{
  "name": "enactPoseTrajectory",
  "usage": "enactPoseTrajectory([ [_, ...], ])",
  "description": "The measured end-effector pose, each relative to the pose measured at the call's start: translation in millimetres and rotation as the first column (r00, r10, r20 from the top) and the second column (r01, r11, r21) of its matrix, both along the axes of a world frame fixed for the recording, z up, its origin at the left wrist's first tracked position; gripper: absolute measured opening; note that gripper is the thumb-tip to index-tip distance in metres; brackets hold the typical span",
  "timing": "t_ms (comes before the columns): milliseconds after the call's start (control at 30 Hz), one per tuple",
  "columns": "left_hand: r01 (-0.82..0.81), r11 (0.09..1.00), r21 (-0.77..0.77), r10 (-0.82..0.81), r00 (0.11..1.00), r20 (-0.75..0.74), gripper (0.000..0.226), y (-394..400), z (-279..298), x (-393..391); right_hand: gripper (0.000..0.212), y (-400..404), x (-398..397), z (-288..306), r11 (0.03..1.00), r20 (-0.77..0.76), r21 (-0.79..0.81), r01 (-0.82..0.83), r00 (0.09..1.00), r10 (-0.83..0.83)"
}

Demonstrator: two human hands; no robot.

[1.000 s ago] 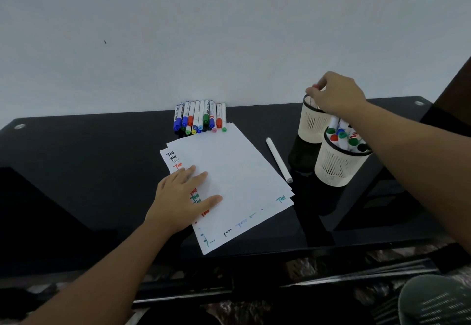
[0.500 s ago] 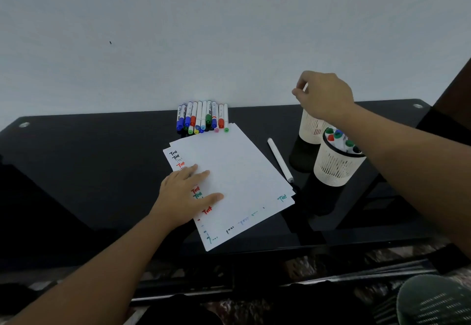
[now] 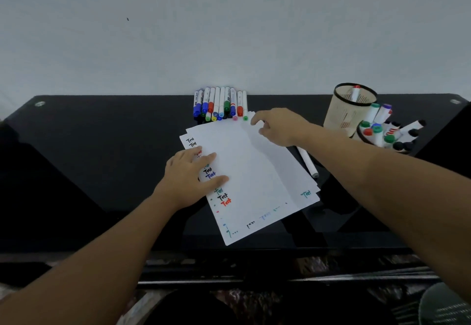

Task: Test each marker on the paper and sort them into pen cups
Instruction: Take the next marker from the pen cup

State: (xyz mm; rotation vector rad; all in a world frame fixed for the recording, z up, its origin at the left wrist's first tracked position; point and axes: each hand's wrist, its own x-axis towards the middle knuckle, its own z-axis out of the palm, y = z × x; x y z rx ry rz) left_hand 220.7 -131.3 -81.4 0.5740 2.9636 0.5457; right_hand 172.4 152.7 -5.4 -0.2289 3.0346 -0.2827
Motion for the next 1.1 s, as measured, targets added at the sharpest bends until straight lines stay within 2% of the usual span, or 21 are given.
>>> enactPoseTrajectory([
  [333,-0.010,0.998,0.056,0.012,0.999,-0.034,0.096,-3.1,-9.0,-5.9,0.071,-11.0,-59.6,-40.2,0.997,0.022,0.071,0.042,0.999,-0.044],
  [467,-0.012,0.998,0.063,0.014,0.999,-0.028,0.095,-4.2,-11.1,-7.5,0.063,-15.3,-71.5,-48.3,0.989,-0.057,0.146,-0.020,0.998,0.028],
  [667,-0.012,0.999,0.051,0.014,0.999,-0.033,0.094,-4.8,-13.0,-10.7,0.038,-11.3,-78.4,-50.4,0.982,-0.148,0.178,-0.063,0.985,0.090],
  [733,-0.013,0.999,0.053,0.015,0.999,-0.033,0.094,-5.2,-13.2,-11.2,0.039,-9.6,-77.0,-50.2,0.978,-0.148,0.187,-0.094,0.981,0.123],
  [833,-0.016,0.998,0.054,0.018,0.999,-0.028,0.094,-5.1,-13.4,-10.5,0.051,-6.5,-76.6,-48.7,0.974,-0.140,0.182,-0.131,0.978,0.158],
  [967,-0.019,0.998,0.052,0.020,1.000,-0.024,0.094,-5.0,-12.3,-9.6,0.061,-3.5,-81.4,-51.1,0.963,-0.132,0.252,-0.095,0.983,0.131],
  [1100,-0.016,0.999,0.048,0.017,1.000,-0.024,0.093,-4.8,-11.8,-9.8,0.047,-6.4,-85.3,-53.3,0.943,-0.179,0.316,-0.107,0.969,0.170],
])
